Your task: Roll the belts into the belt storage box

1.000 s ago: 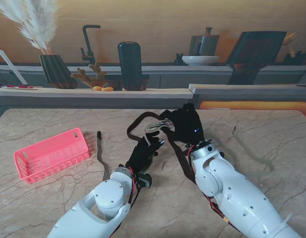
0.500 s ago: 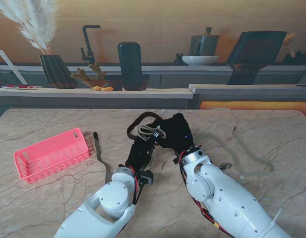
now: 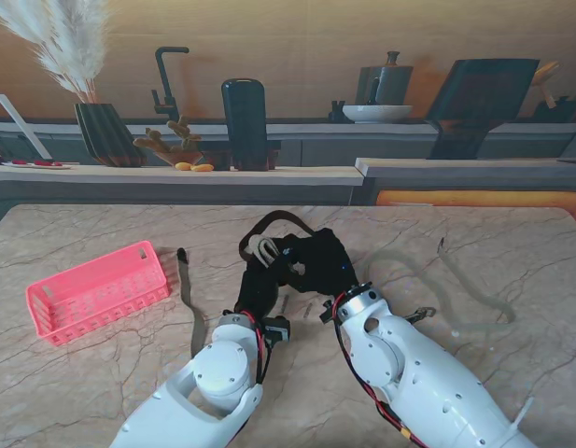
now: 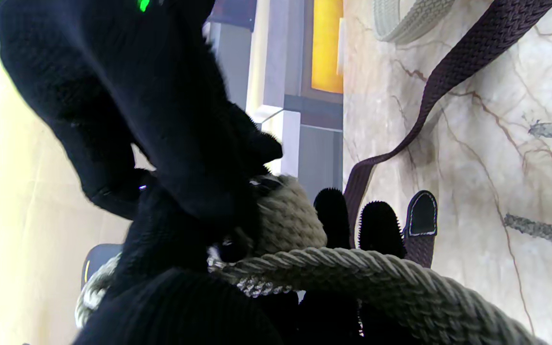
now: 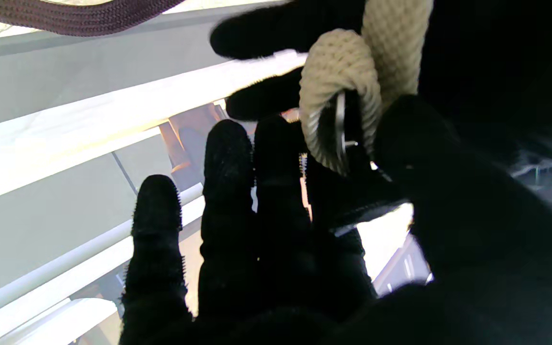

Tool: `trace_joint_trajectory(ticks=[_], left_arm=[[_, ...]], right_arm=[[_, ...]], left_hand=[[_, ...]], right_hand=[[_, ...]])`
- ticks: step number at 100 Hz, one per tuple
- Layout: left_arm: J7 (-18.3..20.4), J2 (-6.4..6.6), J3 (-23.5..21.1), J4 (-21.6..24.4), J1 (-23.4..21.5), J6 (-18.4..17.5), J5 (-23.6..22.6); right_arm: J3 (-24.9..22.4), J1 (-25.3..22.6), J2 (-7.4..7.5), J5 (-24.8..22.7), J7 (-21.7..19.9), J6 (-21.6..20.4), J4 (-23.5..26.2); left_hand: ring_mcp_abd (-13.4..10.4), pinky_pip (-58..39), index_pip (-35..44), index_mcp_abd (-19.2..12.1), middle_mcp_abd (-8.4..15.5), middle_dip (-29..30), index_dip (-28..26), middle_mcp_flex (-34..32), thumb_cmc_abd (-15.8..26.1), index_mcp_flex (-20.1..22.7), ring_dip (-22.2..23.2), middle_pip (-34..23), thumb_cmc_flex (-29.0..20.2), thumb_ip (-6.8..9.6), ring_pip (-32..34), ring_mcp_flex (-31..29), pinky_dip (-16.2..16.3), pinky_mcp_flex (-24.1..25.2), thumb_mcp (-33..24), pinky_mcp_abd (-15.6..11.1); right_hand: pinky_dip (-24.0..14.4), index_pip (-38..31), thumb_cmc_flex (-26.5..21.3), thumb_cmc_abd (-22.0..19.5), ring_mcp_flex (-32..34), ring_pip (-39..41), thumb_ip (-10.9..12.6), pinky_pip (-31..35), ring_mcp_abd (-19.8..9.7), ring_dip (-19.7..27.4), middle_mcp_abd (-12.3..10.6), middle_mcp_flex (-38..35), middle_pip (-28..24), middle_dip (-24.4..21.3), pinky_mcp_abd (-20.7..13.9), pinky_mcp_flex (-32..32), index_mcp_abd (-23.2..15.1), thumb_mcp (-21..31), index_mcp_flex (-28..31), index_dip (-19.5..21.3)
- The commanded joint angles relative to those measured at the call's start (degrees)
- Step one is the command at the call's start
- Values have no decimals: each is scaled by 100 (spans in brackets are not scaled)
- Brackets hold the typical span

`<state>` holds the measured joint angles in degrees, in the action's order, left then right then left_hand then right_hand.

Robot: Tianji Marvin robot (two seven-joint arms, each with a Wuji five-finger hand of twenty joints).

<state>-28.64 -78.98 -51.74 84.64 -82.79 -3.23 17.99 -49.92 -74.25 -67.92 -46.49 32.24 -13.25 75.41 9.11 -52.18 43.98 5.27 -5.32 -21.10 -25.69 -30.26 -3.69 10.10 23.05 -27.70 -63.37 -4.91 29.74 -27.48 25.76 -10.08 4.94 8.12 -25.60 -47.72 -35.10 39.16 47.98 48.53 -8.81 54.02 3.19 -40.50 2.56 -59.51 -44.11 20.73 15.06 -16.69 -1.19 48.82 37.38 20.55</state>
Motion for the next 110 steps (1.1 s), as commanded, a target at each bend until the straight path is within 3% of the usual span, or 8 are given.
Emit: trace_joint_trajectory(ticks=[1,22,36,56,68,76,88,110], left_arm=[[-76,-45,-78,113,-29,47,32],[180,47,-243,288,-109,296,282],[741,201,-349,393,-146,578,367],[1431,392,-444,421,-139,931,285],[1624,446,-469,414,-122,1076,203],[1818,501,-484,426,-114,1176,142],[2109,586,-471,439,-82,1311,-18],[2346,631,-397,457,-27,1399,13]], right_arm=[[29,-121,51,-124,-57,-141,86],[-335,-436,218,-386,-401,-122,449],[-664,-667,285,-626,-355,-96,681],[-1128,-900,399,-1179,-1,-307,905],[-1340,-979,495,-1475,-42,-531,1029],[-1444,-1007,572,-1666,-239,-673,1120],[-1501,-964,706,-1993,-676,-866,1215],[-1171,-537,838,-2323,-1002,-947,970]], left_hand=[[63,-444,798,-327,28,-330,-50,-566,177,255,242,-452,-1010,51,458,-488,233,-284,-315,178],[303,-1704,1555,-466,-115,-2006,-817,-1534,-157,807,1468,-1536,-1058,137,2145,-1514,795,-977,-856,701],[336,-2333,1396,-304,-132,-2419,-947,-1872,-197,1000,2066,-2103,-1050,190,2810,-2102,1077,-1390,-689,992],[311,-3604,1200,-17,-183,-2847,-920,-2785,-549,1757,2386,-2852,-512,290,3955,-3402,1431,-2562,-883,1437],[165,-4514,1384,70,-119,-3007,-943,-3290,-1051,2192,2238,-3269,319,224,4711,-4194,1293,-3470,-1884,1611],[18,-4896,1608,75,-81,-3083,-1072,-3513,-1488,2366,2216,-3465,908,204,5027,-4507,1089,-3891,-2659,1620],[-201,-5161,1928,-51,68,-3110,-1423,-3742,-2223,2479,2192,-3625,1306,114,5468,-4541,722,-4362,-3259,1546],[-259,-5154,2012,-81,88,-3100,-1570,-3797,-2545,2502,2131,-3631,1334,122,5515,-4544,591,-4502,-3478,1545]], right_hand=[[-70,264,448,86,-181,-96,353,-154,-202,-24,-21,308,-91,175,101,152,-905,205,-41,678],[-90,1276,1045,-189,-643,-597,517,-504,-83,124,150,1449,350,151,91,354,-286,-212,-1116,862],[-170,1666,1281,-653,-877,-782,570,-625,-27,170,271,1960,521,149,44,404,-59,-610,-1498,872],[-280,1516,638,-1072,-1040,-1005,713,-719,-152,316,162,2349,709,52,-130,373,-883,-927,-1839,1177],[-287,1220,8,-930,-1129,-1432,702,-769,-203,590,78,2758,1028,-113,-238,279,-1943,-376,-2382,1205],[-255,1070,-241,-811,-1228,-1821,648,-862,-145,829,70,2985,1249,-261,-234,276,-2283,-43,-2666,1066],[-230,1165,-375,-698,-1346,-2271,630,-988,-114,1079,41,3340,1478,-389,-293,304,-2338,95,-3097,827],[-308,2445,252,-228,-1697,-2721,539,-1243,-59,1261,112,3904,1752,-463,-338,417,-1951,5,-3298,153]])
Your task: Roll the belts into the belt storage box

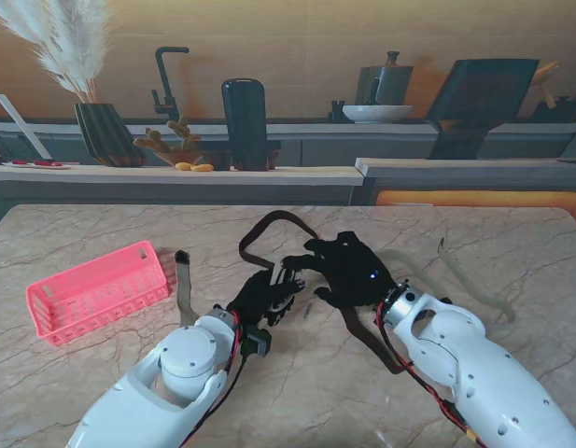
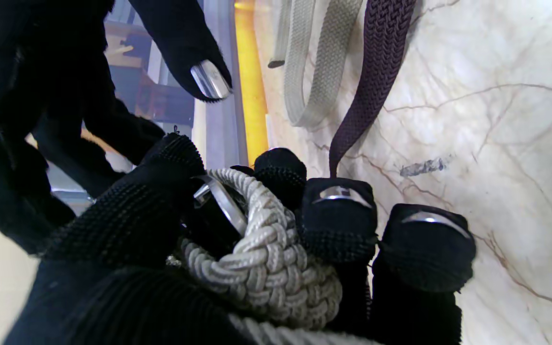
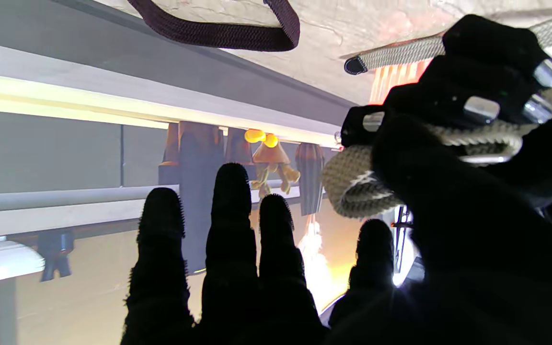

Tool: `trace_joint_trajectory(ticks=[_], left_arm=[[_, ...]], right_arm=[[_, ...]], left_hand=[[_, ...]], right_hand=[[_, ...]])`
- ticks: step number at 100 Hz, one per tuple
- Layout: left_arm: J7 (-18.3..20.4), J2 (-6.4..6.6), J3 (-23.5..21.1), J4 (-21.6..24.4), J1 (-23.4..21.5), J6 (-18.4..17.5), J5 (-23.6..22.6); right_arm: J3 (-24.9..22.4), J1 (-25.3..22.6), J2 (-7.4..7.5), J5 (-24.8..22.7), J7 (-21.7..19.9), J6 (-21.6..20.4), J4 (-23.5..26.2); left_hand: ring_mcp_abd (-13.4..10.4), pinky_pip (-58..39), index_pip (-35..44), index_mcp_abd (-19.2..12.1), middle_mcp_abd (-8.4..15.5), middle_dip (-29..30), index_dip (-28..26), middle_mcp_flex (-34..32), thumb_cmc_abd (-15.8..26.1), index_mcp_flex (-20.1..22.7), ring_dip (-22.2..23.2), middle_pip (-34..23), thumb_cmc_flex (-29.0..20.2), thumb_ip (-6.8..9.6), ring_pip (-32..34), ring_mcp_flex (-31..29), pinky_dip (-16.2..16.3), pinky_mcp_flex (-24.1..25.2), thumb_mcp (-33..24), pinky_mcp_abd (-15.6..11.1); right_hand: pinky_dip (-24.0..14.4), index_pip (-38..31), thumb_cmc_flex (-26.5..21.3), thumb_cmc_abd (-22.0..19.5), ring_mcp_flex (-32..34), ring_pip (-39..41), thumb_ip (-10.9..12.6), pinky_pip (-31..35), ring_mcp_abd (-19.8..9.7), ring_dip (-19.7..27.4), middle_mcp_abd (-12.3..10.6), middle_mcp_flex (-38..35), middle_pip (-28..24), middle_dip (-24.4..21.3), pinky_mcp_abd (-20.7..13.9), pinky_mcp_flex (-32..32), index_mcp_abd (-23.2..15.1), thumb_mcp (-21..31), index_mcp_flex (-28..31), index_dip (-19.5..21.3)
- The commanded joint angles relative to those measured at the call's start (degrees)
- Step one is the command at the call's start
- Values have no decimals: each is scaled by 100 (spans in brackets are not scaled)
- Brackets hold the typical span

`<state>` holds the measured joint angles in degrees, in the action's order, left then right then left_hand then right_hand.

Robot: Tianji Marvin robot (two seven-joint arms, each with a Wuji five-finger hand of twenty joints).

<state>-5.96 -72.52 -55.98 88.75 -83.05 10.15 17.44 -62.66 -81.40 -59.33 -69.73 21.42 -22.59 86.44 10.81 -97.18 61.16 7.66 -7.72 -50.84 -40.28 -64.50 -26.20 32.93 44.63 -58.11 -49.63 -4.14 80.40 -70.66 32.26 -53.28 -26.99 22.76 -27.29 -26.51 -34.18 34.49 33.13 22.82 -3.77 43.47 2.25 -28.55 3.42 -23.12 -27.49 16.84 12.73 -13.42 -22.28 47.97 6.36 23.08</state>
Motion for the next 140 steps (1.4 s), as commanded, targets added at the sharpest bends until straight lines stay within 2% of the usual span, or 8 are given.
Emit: trace_joint_trajectory(ticks=[1,14,28,31,42,72,129,140], left_arm=[[87,-13,30,45,2,68,72],[189,-3,65,38,44,188,105],[331,20,93,21,88,261,141],[340,21,101,18,95,265,135],[340,25,124,9,109,257,77],[209,-6,127,-22,91,199,32],[471,38,151,-64,110,-19,259],[427,31,151,-59,104,-44,242]], right_arm=[[126,200,-20,2,84,-10,-151],[407,455,-36,36,226,48,-375],[658,710,-57,88,363,24,-576],[704,758,-66,119,386,-2,-617],[863,908,-96,221,463,-81,-757],[970,984,-96,231,564,-230,-861],[1482,1398,-161,465,625,-426,-1301],[1528,1443,-168,492,629,-506,-1343]], left_hand=[[-427,-656,294,-314,328,-126,-112,-373,-307,220,-29,-590,-43,45,448,-225,-62,-183,-293,82],[-424,-686,334,-296,320,-110,-233,-373,-495,201,-95,-566,44,1,418,-223,-142,-180,-505,86],[-404,-654,404,-283,303,-90,-354,-377,-624,166,-116,-543,65,10,388,-223,-175,-192,-540,99],[-402,-655,397,-280,305,-87,-363,-371,-620,154,-119,-539,71,5,385,-223,-178,-192,-540,100],[-394,-627,98,-188,282,-76,-153,-325,-628,153,-136,-524,88,-46,355,-223,-206,-181,-498,111],[-348,-550,-3059,361,313,-37,1874,-213,-454,-345,-133,-440,922,60,245,-221,-280,-159,-1202,157],[-478,-396,-3414,402,422,18,2205,-116,-937,-771,-140,-395,1377,-113,72,-221,-343,-147,-1441,157],[-487,-369,-3425,358,426,5,2215,-55,-930,-759,-136,-399,1446,-151,57,-215,-355,-81,-1477,138]], right_hand=[[-151,461,182,249,-231,-163,31,-201,33,76,25,304,69,-69,-110,94,172,113,-171,-90],[-235,1883,315,259,-317,-121,9,-231,45,105,79,576,-16,-153,-142,95,412,117,-28,799],[-236,307,181,106,-173,94,-9,-133,30,13,8,307,-191,-78,-109,45,207,117,-30,1533],[-212,-432,140,33,-128,147,-23,-101,18,-14,-27,196,-208,-56,-98,42,128,123,47,1030],[-216,-1157,21,-167,37,286,-28,-53,-30,-76,-96,-170,-292,-28,-84,10,-84,84,764,1005],[-192,-1552,15,-161,213,410,-37,-8,-144,-140,-122,-712,-315,4,-54,-3,-173,66,1343,859],[-122,-2533,-132,207,795,1045,-581,155,-300,-572,-503,-2500,-596,334,22,-124,-329,-52,2678,-106],[-124,-3341,-380,91,1193,1549,-623,244,-373,-876,-687,-3837,-813,437,75,-209,-460,-232,3884,-682]])
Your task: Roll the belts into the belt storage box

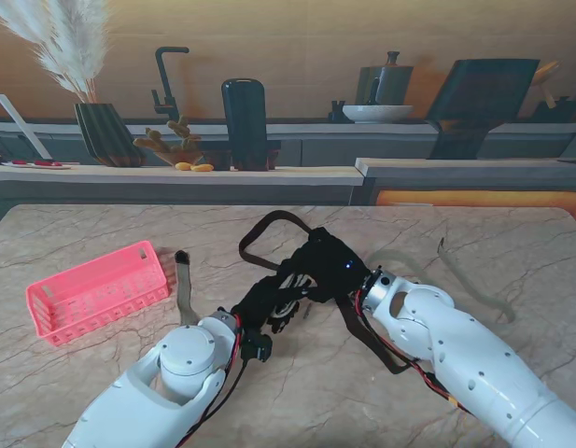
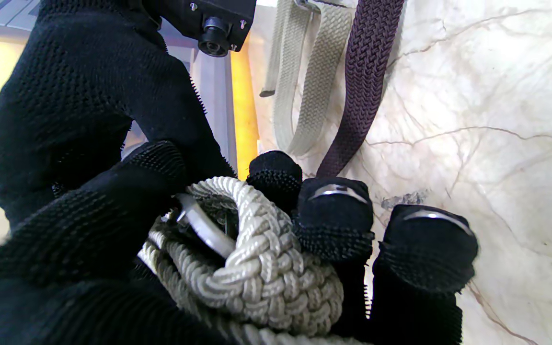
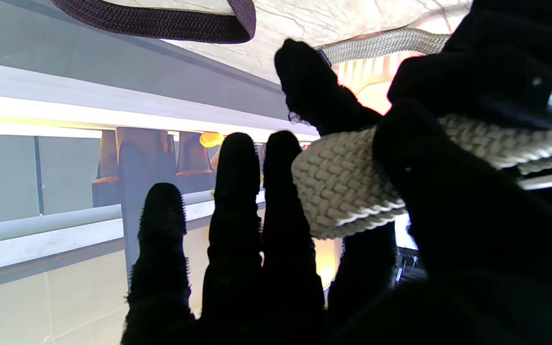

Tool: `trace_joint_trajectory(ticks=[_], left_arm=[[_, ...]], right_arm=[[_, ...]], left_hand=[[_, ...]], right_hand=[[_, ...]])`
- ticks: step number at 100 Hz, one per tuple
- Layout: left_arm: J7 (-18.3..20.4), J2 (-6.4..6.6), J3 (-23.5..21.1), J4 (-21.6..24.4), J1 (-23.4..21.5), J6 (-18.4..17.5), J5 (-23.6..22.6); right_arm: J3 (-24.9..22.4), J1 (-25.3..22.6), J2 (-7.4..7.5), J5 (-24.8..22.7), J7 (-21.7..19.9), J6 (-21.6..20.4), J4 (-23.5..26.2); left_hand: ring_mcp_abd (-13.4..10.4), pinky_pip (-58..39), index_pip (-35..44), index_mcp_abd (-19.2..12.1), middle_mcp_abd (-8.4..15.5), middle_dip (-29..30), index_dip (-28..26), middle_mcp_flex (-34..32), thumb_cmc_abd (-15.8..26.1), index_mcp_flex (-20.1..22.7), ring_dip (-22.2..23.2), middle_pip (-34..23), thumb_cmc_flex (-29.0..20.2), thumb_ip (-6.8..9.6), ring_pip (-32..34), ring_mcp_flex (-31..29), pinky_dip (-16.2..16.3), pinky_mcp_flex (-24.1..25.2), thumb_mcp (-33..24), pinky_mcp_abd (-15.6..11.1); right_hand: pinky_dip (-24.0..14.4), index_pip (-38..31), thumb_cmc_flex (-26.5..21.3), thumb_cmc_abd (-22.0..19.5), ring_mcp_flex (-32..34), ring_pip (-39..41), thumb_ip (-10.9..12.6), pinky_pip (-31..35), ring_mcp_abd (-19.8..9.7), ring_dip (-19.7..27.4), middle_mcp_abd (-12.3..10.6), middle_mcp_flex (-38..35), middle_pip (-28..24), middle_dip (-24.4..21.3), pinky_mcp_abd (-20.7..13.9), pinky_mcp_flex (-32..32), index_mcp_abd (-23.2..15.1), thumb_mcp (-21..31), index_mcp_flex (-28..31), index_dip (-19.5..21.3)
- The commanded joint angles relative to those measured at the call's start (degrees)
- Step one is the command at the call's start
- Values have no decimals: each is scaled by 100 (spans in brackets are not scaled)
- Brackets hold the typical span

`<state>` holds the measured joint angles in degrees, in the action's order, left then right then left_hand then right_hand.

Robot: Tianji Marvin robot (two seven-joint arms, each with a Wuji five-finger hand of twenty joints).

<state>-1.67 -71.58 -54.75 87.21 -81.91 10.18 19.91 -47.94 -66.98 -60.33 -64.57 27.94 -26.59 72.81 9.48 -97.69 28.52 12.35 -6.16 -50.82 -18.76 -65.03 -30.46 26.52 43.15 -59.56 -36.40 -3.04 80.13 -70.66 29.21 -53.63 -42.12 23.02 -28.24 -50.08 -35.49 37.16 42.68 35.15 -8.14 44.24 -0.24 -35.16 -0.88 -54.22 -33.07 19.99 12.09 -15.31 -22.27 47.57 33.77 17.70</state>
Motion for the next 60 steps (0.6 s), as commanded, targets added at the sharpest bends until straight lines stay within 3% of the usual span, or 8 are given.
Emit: trace_joint_trajectory(ticks=[1,5,12,19,23,36,60], left_arm=[[-7,-64,26,97,-10,-49,-12],[-36,-63,20,104,-16,-67,-55],[-114,-58,15,95,-21,-175,-222],[-205,-52,-1,83,-32,-322,-396],[-240,-44,-20,89,-44,-380,-475],[-329,-28,-94,140,-95,-477,-627],[-639,-112,-103,100,-124,-564,-592]], right_arm=[[58,3,-70,-19,-23,-108,15],[61,8,-78,-4,3,-99,-4],[-2,-43,-69,-45,39,4,54],[-129,-145,-48,-151,84,190,171],[-219,-220,-39,-197,72,301,258],[-425,-403,-28,-363,230,721,451],[-534,-599,-143,-354,877,1539,551]], left_hand=[[-321,-296,-177,-142,251,-3,72,49,-496,-127,0,-239,126,-270,29,-214,-47,25,42,112],[-131,-68,-260,-196,165,-62,125,304,-452,-171,98,-30,108,-276,-337,-107,131,390,127,158],[454,1028,-461,-312,-150,228,237,1163,-327,-378,329,1020,157,-258,-1494,883,625,1635,430,223],[800,2346,-628,-433,-335,1041,329,2133,-206,-636,252,2373,199,-232,-2745,2298,576,3058,741,118],[874,2976,-690,-523,-369,1496,361,2649,-138,-766,64,2955,218,-209,-3559,3033,504,3731,930,77],[821,3807,-716,-630,-475,2319,291,3521,99,-796,-559,3851,176,-156,-4796,4037,294,4410,1364,-34],[606,4458,-740,-708,-503,2690,140,3927,183,-760,-1059,4175,147,-102,-5526,4594,-8,4736,1609,-367]], right_hand=[[-33,-1000,-260,-172,272,360,-189,179,-142,-238,-263,-810,-266,123,141,-36,-446,-184,1200,-184],[-46,-1070,-266,-89,374,523,-211,224,-150,-325,-252,-1050,-330,122,174,-77,-336,-112,1376,-328],[-36,-1195,-182,192,463,718,-301,298,-98,-405,-197,-1336,-492,-8,236,-86,-97,200,1625,-673],[-22,-1228,-167,379,514,791,-319,347,-61,-415,-124,-1436,-554,-90,295,-84,56,351,1760,-824],[-15,-1230,-159,439,504,815,-324,375,-35,-415,-94,-1458,-566,-124,305,-60,111,422,1803,-881],[-14,-1246,-204,471,540,940,-284,504,25,-440,15,-1423,-677,-122,361,-49,266,474,1806,-909],[131,-1250,-268,236,443,1046,-143,819,77,-352,-22,-1192,-885,-183,384,56,255,212,1574,-832]])
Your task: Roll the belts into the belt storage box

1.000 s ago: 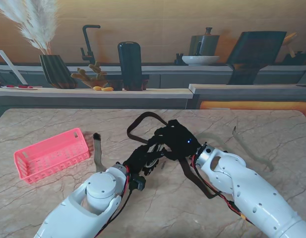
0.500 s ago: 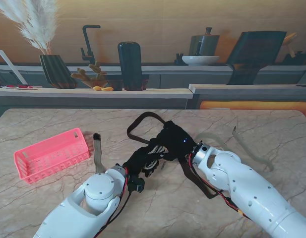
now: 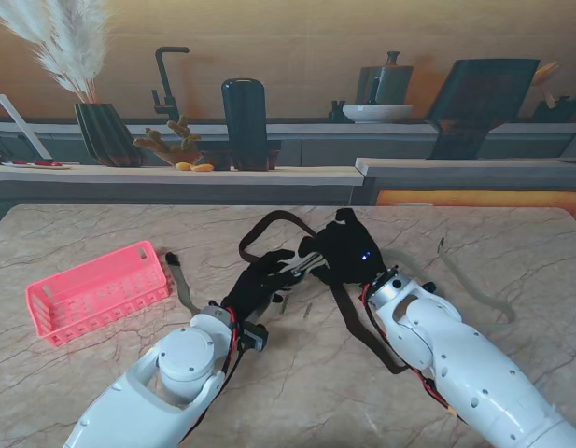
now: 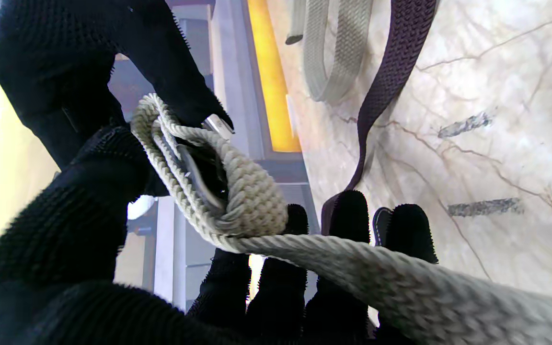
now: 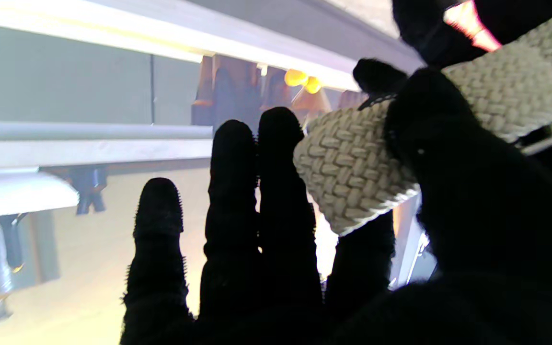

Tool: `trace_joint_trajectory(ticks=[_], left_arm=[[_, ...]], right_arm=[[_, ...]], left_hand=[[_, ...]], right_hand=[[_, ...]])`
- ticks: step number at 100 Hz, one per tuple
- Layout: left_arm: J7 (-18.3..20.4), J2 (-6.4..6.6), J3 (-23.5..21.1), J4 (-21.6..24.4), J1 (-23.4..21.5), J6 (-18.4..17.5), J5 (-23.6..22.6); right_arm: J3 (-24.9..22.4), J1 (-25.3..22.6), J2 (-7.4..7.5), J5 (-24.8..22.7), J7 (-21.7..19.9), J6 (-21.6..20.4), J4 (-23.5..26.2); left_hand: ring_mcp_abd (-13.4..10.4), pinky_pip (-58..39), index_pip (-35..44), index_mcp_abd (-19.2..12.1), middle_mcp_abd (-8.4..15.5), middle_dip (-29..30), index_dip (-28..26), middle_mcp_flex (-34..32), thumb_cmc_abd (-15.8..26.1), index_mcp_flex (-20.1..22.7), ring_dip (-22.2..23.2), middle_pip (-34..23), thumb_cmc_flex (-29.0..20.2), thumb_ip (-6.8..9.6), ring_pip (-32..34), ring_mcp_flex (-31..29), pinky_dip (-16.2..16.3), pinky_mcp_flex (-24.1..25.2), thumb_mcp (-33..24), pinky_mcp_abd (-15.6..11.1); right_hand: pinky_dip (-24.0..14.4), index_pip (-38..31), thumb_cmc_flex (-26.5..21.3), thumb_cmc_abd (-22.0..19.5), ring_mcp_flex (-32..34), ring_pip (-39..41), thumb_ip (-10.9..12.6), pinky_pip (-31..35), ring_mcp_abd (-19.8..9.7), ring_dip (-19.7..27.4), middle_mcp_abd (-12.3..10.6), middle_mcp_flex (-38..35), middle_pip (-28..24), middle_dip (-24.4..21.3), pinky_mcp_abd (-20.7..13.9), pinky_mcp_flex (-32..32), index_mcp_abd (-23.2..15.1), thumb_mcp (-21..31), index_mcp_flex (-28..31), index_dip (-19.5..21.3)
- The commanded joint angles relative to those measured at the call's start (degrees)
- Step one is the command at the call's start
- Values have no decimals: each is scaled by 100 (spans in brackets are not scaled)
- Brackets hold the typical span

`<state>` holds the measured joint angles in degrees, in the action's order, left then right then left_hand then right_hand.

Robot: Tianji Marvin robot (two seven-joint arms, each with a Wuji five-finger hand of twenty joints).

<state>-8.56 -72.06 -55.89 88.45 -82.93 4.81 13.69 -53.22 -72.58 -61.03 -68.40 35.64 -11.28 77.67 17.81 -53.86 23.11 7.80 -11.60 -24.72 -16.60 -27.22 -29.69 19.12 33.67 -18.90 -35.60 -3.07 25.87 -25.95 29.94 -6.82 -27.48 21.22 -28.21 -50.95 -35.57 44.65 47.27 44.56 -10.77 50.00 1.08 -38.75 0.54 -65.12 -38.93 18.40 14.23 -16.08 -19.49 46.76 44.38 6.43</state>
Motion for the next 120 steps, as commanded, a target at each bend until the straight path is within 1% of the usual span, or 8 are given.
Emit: trace_joint_trajectory(ticks=[1,28,64,81,88,94,104,120], left_arm=[[51,-65,12,-30,-21,-30,33],[123,-70,79,-128,6,-158,140],[101,-154,232,-346,113,-215,373],[-268,-268,396,-419,118,-672,404],[-490,-320,464,-444,129,-850,292],[-680,-359,507,-468,143,-956,135],[-932,-412,537,-507,166,-1019,-77],[-1175,-473,516,-523,158,-1007,-129]], right_arm=[[-4,-43,-77,27,140,31,65],[-18,-59,-182,25,841,403,115],[-111,-146,-317,249,1126,497,289],[52,-85,-439,611,1072,552,107],[143,-44,-479,740,1021,567,16],[218,-14,-511,840,977,564,-49],[331,13,-565,1015,902,514,-128],[455,22,-628,1209,819,485,-189]], left_hand=[[-255,109,-210,-253,49,101,-79,142,107,-25,-156,121,64,-99,-155,115,-102,56,147,-213],[-491,724,-301,-279,73,351,-94,303,31,-165,-732,289,146,-108,-786,358,-540,252,41,-607],[-581,1236,-310,-351,132,473,-86,739,68,-397,-910,421,167,-113,-974,711,-840,482,6,-1084],[-734,1461,-214,-438,254,558,-74,1023,60,-783,-1012,406,421,-158,-1049,848,-972,515,-163,-1393],[-806,1536,-137,-459,305,622,-46,1218,102,-1029,-1088,390,600,-197,-1086,971,-1012,558,-230,-1551],[-860,1583,-356,-469,335,692,163,1371,145,-1036,-1155,368,691,-217,-1086,1073,-1038,597,-244,-1667],[-907,1588,-683,-456,360,751,364,1552,280,-1056,-1214,307,717,-227,-1052,1204,-1041,645,-164,-1762],[-940,1523,-820,-465,384,789,408,1563,402,-1048,-1236,246,613,-214,-967,1224,-1013,626,-107,-1820]], right_hand=[[142,-1163,-264,-526,-23,106,129,265,-57,17,-170,-93,-302,-26,167,137,-36,276,503,297],[380,-1224,-305,-796,-81,192,224,515,-141,104,-283,118,-340,24,109,194,-146,13,248,328],[467,-1263,-343,-915,-59,274,274,622,-181,110,-290,207,-419,74,58,183,-170,-109,143,354],[498,-1268,-353,-950,-43,295,286,650,-190,114,-295,230,-441,81,43,171,-163,-154,113,364],[511,-1270,-362,-957,-32,312,295,658,-182,110,-276,236,-457,87,43,172,-148,-167,104,367],[524,-1279,-378,-965,-27,333,307,663,-185,104,-239,254,-490,105,48,175,-109,-171,95,379],[561,-1296,-425,-1015,-26,429,338,676,-187,62,-134,343,-634,165,50,182,-15,-184,48,436],[596,-1310,-461,-1089,-66,676,413,707,-155,-69,45,519,-995,261,47,188,139,-171,-52,601]])
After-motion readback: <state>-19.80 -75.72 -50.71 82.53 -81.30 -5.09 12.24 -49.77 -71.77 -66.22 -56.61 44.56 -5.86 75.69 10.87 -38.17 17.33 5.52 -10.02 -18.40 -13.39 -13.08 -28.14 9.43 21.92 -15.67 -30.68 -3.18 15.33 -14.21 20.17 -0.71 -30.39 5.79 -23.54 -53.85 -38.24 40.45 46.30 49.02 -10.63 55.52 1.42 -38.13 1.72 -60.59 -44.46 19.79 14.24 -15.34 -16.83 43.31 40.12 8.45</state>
